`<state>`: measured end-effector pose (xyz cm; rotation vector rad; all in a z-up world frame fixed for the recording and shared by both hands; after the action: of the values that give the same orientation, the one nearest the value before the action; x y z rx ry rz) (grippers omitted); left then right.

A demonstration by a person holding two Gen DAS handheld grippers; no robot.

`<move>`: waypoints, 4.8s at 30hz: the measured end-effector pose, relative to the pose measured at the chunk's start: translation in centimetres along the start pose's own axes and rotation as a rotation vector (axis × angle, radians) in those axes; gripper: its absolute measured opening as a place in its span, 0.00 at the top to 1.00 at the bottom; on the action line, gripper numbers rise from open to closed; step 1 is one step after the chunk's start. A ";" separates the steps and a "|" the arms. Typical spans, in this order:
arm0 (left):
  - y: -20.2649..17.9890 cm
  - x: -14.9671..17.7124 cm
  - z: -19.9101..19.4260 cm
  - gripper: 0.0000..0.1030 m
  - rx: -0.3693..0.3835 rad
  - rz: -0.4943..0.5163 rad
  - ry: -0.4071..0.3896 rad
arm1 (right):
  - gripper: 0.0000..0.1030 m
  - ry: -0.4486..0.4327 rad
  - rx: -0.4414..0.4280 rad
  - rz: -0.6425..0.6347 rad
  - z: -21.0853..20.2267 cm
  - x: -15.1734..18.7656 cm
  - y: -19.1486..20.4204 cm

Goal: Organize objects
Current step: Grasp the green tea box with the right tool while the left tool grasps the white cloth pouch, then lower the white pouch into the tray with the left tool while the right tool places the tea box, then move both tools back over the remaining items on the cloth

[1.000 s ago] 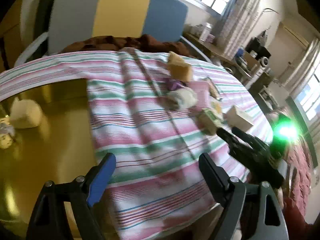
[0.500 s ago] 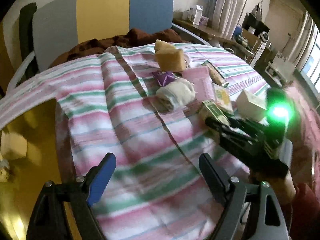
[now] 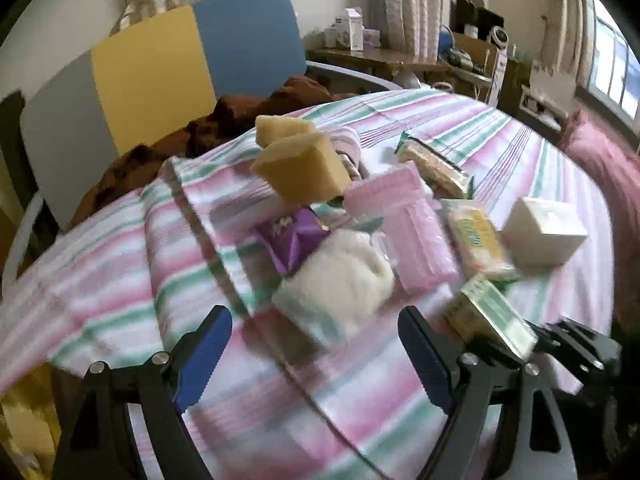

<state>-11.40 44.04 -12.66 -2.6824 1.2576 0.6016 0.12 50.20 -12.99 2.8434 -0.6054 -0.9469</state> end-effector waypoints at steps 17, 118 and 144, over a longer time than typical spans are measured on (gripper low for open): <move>-0.4 1.2 3.3 0.46 -0.010 0.018 -0.050 | 0.69 -0.021 0.006 0.003 0.4 -0.3 -0.1; 19.3 28.9 -13.9 0.31 -0.040 -0.697 -0.115 | 0.29 0.017 -0.215 -0.394 -8.3 4.6 27.9; 1.6 17.9 -11.6 0.31 0.102 -0.268 -0.062 | 0.31 0.012 0.081 -0.032 -5.4 0.9 1.8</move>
<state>1.20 27.13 -9.10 -2.6613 0.8675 0.5615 3.37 47.93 -8.74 2.9362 -0.6132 -0.9294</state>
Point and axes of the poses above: each gripper's, at about its wrist camera, not at the fingertips, and z roughly the way its jaws point, y to its left, x to its underside, the point moved 8 cm from there along z, roughly the way its jaws point, and after that the axes turned 15 degrees about y, right-handed, at the moved point
